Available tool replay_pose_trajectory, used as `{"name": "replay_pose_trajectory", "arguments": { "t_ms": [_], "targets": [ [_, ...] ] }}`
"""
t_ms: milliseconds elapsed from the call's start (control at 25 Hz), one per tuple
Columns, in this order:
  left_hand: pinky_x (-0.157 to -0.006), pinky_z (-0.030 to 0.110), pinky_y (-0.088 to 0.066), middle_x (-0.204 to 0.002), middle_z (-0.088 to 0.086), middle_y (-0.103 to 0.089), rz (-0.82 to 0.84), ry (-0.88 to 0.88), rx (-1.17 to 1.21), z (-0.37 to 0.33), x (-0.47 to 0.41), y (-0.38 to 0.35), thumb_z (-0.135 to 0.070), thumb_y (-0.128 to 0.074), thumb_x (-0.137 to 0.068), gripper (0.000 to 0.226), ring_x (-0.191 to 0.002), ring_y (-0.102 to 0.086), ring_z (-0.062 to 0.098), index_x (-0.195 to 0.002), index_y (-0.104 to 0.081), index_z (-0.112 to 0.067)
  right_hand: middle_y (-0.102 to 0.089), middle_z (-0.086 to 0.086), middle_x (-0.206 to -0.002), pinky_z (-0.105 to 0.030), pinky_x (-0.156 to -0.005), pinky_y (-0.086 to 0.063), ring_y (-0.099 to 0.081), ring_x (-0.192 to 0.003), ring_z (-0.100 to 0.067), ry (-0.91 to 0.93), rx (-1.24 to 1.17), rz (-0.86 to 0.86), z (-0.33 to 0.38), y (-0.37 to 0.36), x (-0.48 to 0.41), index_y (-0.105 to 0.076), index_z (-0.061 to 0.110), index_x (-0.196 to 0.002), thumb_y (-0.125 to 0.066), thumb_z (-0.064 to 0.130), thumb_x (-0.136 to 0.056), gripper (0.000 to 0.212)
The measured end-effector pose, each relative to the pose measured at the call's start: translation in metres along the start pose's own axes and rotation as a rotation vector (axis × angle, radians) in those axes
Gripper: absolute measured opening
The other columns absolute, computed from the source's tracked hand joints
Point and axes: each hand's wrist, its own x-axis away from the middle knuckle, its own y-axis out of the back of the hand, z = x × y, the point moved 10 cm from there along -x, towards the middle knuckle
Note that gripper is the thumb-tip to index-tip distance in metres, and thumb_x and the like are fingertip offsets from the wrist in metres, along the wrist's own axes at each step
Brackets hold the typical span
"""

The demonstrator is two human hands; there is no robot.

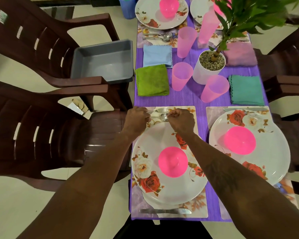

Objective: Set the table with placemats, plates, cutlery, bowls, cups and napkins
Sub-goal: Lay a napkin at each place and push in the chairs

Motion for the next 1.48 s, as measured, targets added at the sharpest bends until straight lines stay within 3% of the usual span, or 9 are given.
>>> {"name": "replay_pose_trajectory", "arguments": {
  "t_ms": [160,360,680,880,960,1080,1200,1360,1480],
  "targets": [
    [-0.080,0.045,-0.058,-0.106,0.008,-0.077,-0.001,0.013,0.037,-0.001,0.005,0.004,-0.026,-0.067,-0.091,0.021,-0.096,-0.069,0.031,-0.093,-0.083,-0.013,-0.079,0.013,-0.093,-0.040,-0.088,-0.059,-0.073,-0.092,-0.014,0.024,0.005,-0.019,0.001,0.003,-0.001,-0.081,0.031,-0.096,-0.072,0.038,-0.079,0.020],
    [-0.094,0.041,-0.056,-0.124,0.005,-0.073,0.024,0.046,0.044,0.007,0.007,-0.002,-0.024,-0.069,-0.095,0.022,-0.113,-0.067,0.027,-0.110,-0.080,-0.013,-0.078,0.014,-0.087,-0.040,-0.088,-0.059,-0.072,-0.089,-0.014,0.023,0.014,0.000,0.004,0.000,-0.001,-0.080,0.032,-0.091,-0.074,0.038,-0.079,0.015],
    [-0.083,0.039,-0.060,-0.098,0.011,-0.079,-0.108,-0.048,0.076,-0.003,0.008,0.013,-0.007,-0.080,-0.083,0.009,-0.095,-0.073,0.031,-0.092,-0.083,-0.007,-0.077,0.014,-0.084,-0.038,-0.087,-0.058,-0.071,-0.088,-0.013,0.018,-0.007,-0.021,0.002,0.002,-0.001,-0.079,0.030,-0.093,-0.069,0.043,-0.079,0.022],
    [-0.065,0.034,-0.051,-0.085,0.018,-0.076,-0.293,0.326,0.205,0.043,0.016,0.049,-0.007,-0.058,-0.085,0.023,-0.073,-0.068,0.033,-0.090,-0.079,-0.002,-0.078,0.005,-0.085,-0.031,-0.077,-0.055,-0.071,-0.082,-0.017,0.108,0.013,-0.147,0.016,0.016,-0.003,-0.079,0.024,-0.092,-0.067,0.030,-0.087,0.014],
    [-0.069,0.031,-0.049,-0.090,0.018,-0.077,-0.261,0.346,0.217,0.057,0.015,0.044,-0.004,-0.062,-0.089,0.020,-0.076,-0.071,0.032,-0.096,-0.081,-0.004,-0.078,0.005,-0.087,-0.034,-0.077,-0.056,-0.071,-0.081,-0.018,0.218,0.061,-0.137,0.028,0.013,-0.005,-0.079,0.025,-0.092,-0.067,0.029,-0.087,0.014],
    [-0.074,0.038,-0.058,-0.089,0.018,-0.077,-0.148,0.235,0.214,0.055,0.007,0.021,0.003,-0.068,-0.086,0.017,-0.077,-0.072,0.033,-0.094,-0.082,-0.003,-0.078,-0.002,-0.095,-0.043,-0.082,-0.055,-0.069,-0.091,-0.029,0.381,0.156,-0.101,0.048,0.002,-0.007,-0.081,0.024,-0.098,-0.070,0.027,-0.084,0.018],
    [-0.070,0.038,-0.058,-0.086,0.014,-0.076,-0.037,0.160,0.113,0.041,-0.004,0.002,-0.002,-0.070,-0.085,0.016,-0.077,-0.069,0.032,-0.093,-0.082,-0.009,-0.078,-0.004,-0.101,-0.044,-0.086,-0.051,-0.064,-0.098,-0.032,0.483,0.266,-0.063,0.063,-0.007,-0.008,-0.081,0.024,-0.103,-0.072,0.026,-0.084,0.021],
    [-0.065,0.045,-0.057,-0.079,0.016,-0.073,-0.041,0.145,0.095,0.040,-0.014,-0.002,-0.009,-0.062,-0.081,0.020,-0.071,-0.066,0.035,-0.082,-0.082,-0.007,-0.077,-0.005,-0.094,-0.044,-0.082,-0.054,-0.067,-0.092,-0.032,0.479,0.232,-0.033,0.053,-0.006,-0.012,-0.080,0.022,-0.102,-0.070,0.024,-0.086,0.019],
    [-0.066,0.043,-0.057,-0.079,0.015,-0.074,-0.042,0.140,0.105,0.039,-0.018,-0.004,-0.007,-0.068,-0.081,0.014,-0.071,-0.066,0.034,-0.083,-0.082,-0.007,-0.078,-0.001,-0.092,-0.031,-0.078,-0.054,-0.071,-0.085,-0.019,0.387,0.128,-0.002,0.038,-0.002,-0.012,-0.079,0.018,-0.102,-0.074,0.033,-0.086,0.022]
  ]
}}
